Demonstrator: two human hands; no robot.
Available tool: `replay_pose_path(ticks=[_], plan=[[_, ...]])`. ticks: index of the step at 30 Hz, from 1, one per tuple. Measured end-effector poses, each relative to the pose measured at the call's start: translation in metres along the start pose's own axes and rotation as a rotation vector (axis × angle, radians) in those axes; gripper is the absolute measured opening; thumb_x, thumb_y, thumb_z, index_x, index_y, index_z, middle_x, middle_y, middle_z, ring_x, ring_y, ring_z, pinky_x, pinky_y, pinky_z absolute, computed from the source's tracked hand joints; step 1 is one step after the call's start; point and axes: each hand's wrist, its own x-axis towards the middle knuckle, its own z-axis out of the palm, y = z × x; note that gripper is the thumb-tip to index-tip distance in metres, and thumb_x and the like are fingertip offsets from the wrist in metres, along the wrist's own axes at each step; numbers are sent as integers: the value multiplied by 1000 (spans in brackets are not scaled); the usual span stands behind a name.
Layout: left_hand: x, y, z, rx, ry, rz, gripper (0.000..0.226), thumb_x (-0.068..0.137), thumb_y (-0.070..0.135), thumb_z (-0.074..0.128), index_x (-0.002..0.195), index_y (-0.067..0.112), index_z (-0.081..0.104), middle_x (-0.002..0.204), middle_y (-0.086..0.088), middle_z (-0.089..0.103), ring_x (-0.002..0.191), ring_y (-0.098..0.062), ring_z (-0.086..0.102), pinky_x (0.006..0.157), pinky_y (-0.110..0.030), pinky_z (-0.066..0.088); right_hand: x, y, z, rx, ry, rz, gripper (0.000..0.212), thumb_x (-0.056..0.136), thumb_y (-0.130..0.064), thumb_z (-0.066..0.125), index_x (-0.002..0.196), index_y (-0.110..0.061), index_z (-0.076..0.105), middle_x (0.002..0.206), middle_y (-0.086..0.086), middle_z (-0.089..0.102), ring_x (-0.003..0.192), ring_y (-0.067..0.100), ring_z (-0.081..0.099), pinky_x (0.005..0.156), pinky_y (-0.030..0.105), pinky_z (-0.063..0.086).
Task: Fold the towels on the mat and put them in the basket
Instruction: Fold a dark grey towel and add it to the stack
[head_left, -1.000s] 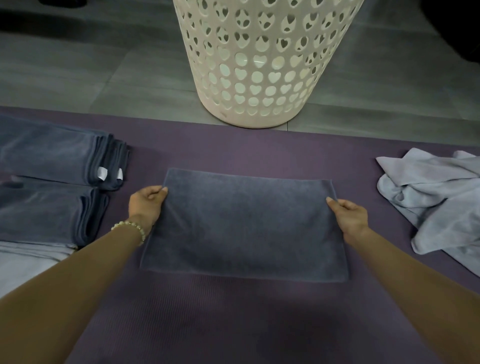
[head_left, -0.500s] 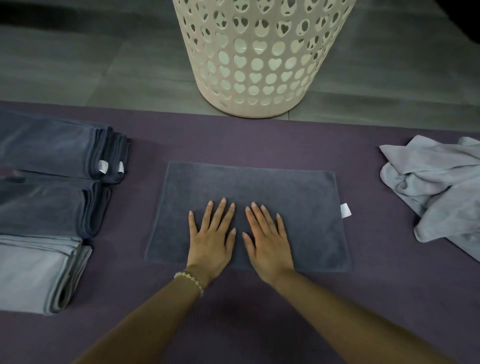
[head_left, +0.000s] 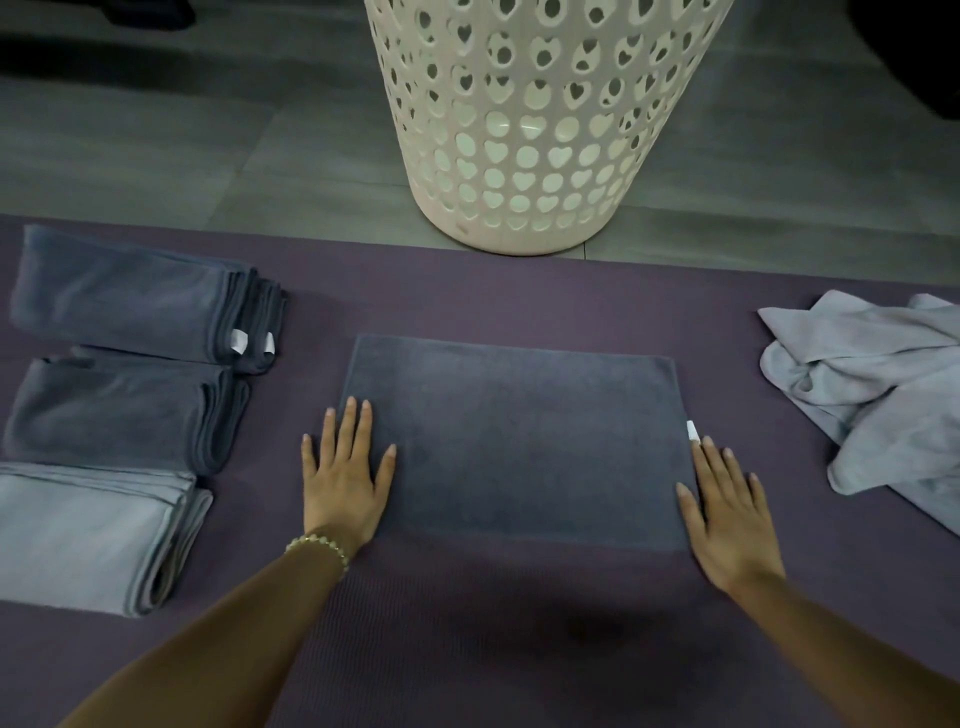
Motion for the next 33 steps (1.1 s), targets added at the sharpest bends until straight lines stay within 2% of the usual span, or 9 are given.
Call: replay_pose_path(ticks=[5,9,13,17,21,25,27,30,33], plan=[[-8,-18,-17,-293,63,-132,64,98,37,42,150,9,18,154,-7,29,140,-28,24,117,-40,18,2,-17,-11,103,38,-12,76,86,-61,6,152,-22,6,159,-6,5,146,9,1,119,33,1],[-10,-26,-25,-425,70,-198,55,94,31,54,142,9,39,138,-8,49,126,-30,39,109,-42,31,10,-80,-6,130,10,-221,76,88,-66,6,149,-21,7,155,-10,3,144,7,0,117,26,-5],[2,-28,-34,-604,-53,-325,46,88,27,64,127,6,51,122,-10,58,117,-31,51,101,-42,42,12,-148,13,65,-116,-470,86,78,-72,-21,146,-23,-4,152,-12,-9,147,13,-6,114,25,-15],[17,-20,-51,-788,-227,-440,52,86,27,67,129,4,49,120,-10,60,111,-25,56,91,-29,44,7,-192,20,82,-194,-444,88,77,-68,-17,152,-24,-2,159,-8,-8,145,10,-14,116,30,-16],[14,1,-73,-941,-343,-79,59,86,12,67,139,16,41,116,-2,63,92,-1,64,85,-16,50,8,-239,-1,670,-346,-282,57,100,-42,34,151,-22,19,157,-6,21,145,10,15,118,25,11],[2,40,-82,-930,-508,191,83,84,4,68,147,30,22,87,10,63,73,6,61,71,-10,47,17,-274,-34,1227,-536,32,48,99,-49,34,139,-22,41,130,-8,51,127,10,45,107,24,31],[1,51,-84,-1007,-649,155,90,84,3,67,144,44,13,72,5,56,67,-1,57,70,-16,50,26,-271,-36,1312,-509,133,34,99,-45,37,121,-23,50,112,-7,57,107,9,54,94,23,40],[0,62,-93,-1132,-786,-3,76,90,4,59,141,47,22,80,-3,57,78,-10,64,74,-23,56,29,-256,-34,1290,-383,108,21,101,-22,42,118,-16,54,116,4,62,101,13,60,81,17,49],[8,74,-94,-1174,-548,-26,40,94,6,52,129,26,50,67,-1,58,58,-9,63,57,-24,54,32,-230,-43,1264,-314,12,35,101,-18,41,136,-14,47,129,5,59,115,16,57,98,30,47]])
